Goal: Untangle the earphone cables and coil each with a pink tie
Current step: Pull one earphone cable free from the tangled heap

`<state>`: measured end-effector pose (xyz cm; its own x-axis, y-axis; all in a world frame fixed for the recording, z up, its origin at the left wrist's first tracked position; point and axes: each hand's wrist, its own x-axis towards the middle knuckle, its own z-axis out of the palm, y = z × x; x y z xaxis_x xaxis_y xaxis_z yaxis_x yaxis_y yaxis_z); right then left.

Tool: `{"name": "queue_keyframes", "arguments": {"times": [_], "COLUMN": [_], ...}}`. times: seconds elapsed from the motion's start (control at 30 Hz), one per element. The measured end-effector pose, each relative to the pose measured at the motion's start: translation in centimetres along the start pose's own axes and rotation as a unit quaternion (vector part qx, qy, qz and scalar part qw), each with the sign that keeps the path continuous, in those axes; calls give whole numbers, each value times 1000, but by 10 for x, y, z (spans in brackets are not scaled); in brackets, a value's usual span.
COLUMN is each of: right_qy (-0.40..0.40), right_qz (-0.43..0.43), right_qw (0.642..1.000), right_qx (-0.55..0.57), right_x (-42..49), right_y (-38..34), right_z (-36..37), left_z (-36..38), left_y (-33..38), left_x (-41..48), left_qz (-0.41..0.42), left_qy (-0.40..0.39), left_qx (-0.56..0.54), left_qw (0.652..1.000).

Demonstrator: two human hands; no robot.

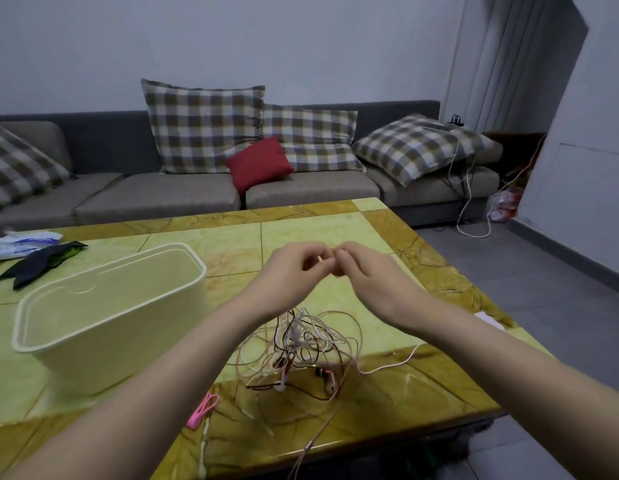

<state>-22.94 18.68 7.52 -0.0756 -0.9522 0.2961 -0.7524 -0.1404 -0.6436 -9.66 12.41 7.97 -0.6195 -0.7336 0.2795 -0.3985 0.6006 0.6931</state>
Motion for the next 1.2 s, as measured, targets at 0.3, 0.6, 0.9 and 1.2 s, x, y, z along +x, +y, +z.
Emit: {"name": "queue_keyframes", "arguments": {"times": [0.3,0.6,0.9,1.2], "right_qy": [-45,8,47,-111], "right_qz": [26,79,85,123], "right_qw": [993,988,982,973], "right_qx": [-109,-133,-160,-164], "right_x": [-5,-11,-8,-19], "right_y": [15,41,52,49], "right_z": [2,-16,-4,20], "left_z": [22,27,32,32], "left_y": [-19,-53,-67,-63], "left_x": [-17,-43,-47,-47], "left_qz": [-58,-122,-143,-128], "left_qy": [-57,-120,-118,-10], "left_qx": [-64,-85,-46,-72], "left_qw": [995,982,982,989]}}
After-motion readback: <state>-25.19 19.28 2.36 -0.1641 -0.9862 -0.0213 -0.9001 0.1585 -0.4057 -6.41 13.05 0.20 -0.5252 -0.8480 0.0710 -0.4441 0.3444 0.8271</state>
